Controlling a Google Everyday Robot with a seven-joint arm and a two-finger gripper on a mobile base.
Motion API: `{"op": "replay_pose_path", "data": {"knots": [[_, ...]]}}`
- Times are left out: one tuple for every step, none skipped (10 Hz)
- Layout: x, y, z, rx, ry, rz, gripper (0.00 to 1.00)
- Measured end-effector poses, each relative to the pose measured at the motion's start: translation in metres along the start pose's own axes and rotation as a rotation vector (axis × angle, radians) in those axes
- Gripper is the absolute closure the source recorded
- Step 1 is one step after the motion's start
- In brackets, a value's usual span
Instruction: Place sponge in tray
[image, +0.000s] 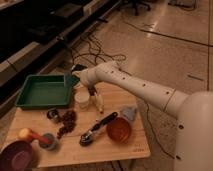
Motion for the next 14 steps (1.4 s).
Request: {"op": "replay_pose_path", "data": {"knots": [[0.004,0.005,-0.005,0.001,-0.001,0.0,0.82],[0.011,0.013,-0.014,0.0,-0.001,0.0,0.82],[0.019,0.023,-0.023,0.0,-0.001,0.001,0.82],[0.031,0.037,-0.039,-0.001,-0.001,0.002,0.82],[0.041,0.048,-0.05,-0.002,-0.001,0.002,0.82],[0.047,0.055,-0.057,-0.002,0.0,0.002,0.82],[0.053,0.061,-0.063,-0.002,0.001,0.001,0.82],[0.053,0.061,-0.062,-0.001,0.001,0.001,0.82],[0.053,0.061,-0.063,-0.003,0.0,0.001,0.82],[0.052,0.062,-0.062,-0.004,-0.002,0.003,0.82],[0.056,0.07,-0.052,-0.003,0.0,0.002,0.82],[0.057,0.078,-0.041,-0.002,0.0,0.003,0.82],[0.057,0.089,-0.031,-0.002,-0.001,0.007,0.82],[0.056,0.107,-0.014,0.0,0.001,0.002,0.82]]}}
